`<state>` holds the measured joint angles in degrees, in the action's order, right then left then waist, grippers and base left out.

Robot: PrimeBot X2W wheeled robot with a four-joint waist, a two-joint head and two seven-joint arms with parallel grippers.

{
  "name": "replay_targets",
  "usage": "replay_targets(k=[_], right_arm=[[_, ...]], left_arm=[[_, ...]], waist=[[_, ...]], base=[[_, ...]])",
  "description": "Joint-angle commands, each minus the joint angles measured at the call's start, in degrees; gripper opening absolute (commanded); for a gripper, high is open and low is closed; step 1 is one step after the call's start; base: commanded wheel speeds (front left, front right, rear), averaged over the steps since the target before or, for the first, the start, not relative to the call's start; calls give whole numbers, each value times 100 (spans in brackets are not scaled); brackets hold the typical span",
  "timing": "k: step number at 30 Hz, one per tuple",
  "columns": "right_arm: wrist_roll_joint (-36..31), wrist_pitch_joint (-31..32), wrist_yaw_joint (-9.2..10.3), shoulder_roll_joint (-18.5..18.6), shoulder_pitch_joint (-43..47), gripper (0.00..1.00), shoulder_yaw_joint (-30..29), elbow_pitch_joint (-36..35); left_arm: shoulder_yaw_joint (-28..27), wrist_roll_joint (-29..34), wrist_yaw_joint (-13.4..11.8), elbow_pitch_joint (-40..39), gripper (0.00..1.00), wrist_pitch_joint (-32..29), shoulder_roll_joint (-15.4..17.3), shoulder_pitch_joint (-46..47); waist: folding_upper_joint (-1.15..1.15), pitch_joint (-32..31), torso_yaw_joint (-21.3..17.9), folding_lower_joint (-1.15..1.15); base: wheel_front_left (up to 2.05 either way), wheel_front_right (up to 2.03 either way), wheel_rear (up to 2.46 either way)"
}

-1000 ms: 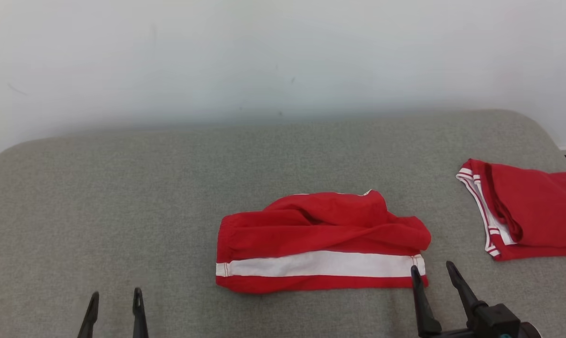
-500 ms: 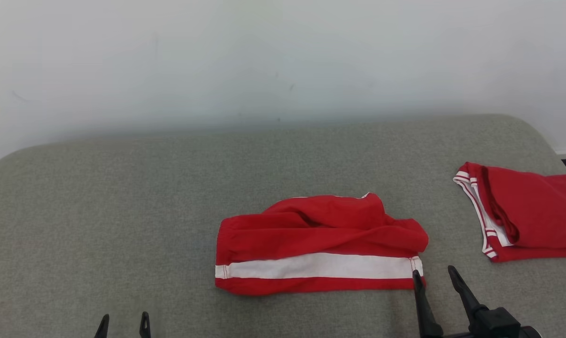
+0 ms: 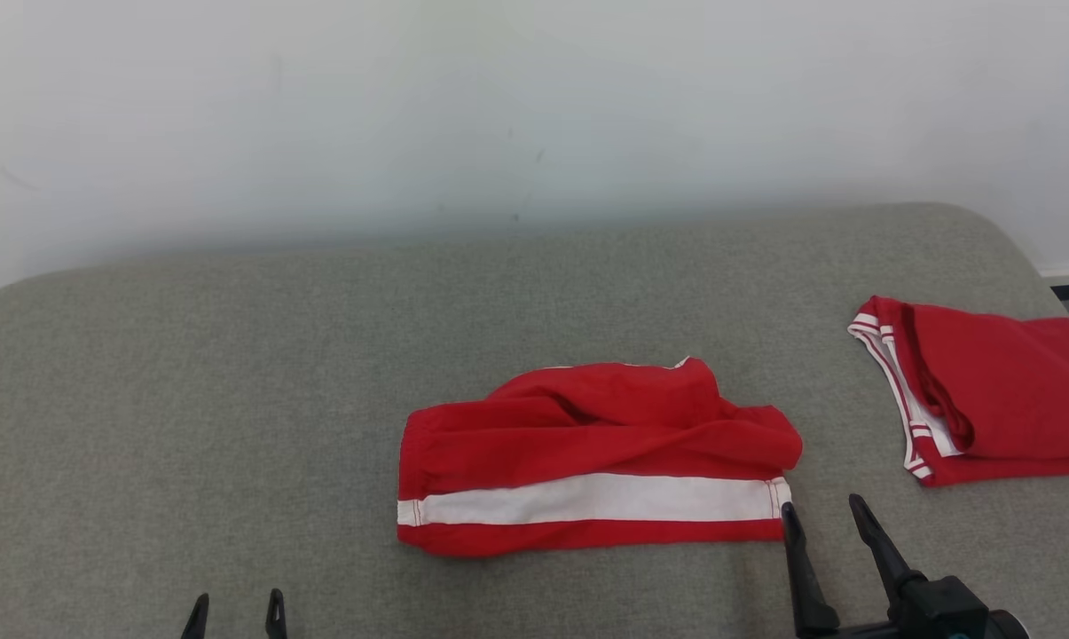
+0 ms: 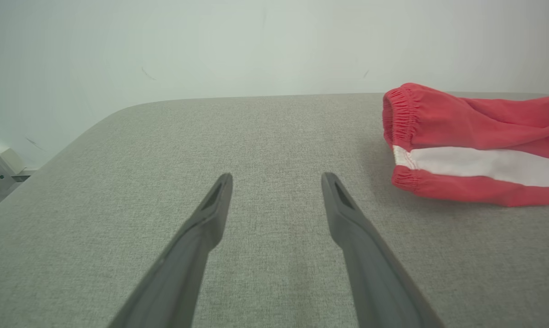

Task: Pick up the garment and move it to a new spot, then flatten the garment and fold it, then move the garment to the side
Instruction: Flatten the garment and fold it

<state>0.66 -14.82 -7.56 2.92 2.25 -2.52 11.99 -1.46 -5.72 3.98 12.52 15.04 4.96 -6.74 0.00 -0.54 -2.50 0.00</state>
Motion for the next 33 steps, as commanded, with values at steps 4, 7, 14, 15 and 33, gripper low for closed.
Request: replay_targets(k=[4,7,14,15,33], right_arm=[[37,-19,14,-10,2,100,-6,-36],[29,-20,14,-10,-6,100,3,-48],[111,67,14,-10,-28,100,46,-50],[141,130,14,-11,-34,100,87,-40],[148,469,14,48,-118,100,207,-464]], left_arm=[[-17,57,41,2,100,17,-30,68],[-20,52,61,-5,100,17,-38,79],[112,-184,211,136,100,17,-65,161],[160,-242,253,171,100,17,-47,202],[2050,-1643,340,1066,100,-1527,893,1931]], waist=[[0,35,6,0],[0,64,7,0],[0,110,1,0],[0,117,1,0],[0,306,-370,0]], base=[[0,0,0],[0,0,0],[0,0,0],[0,0,0],[0,0,0]])
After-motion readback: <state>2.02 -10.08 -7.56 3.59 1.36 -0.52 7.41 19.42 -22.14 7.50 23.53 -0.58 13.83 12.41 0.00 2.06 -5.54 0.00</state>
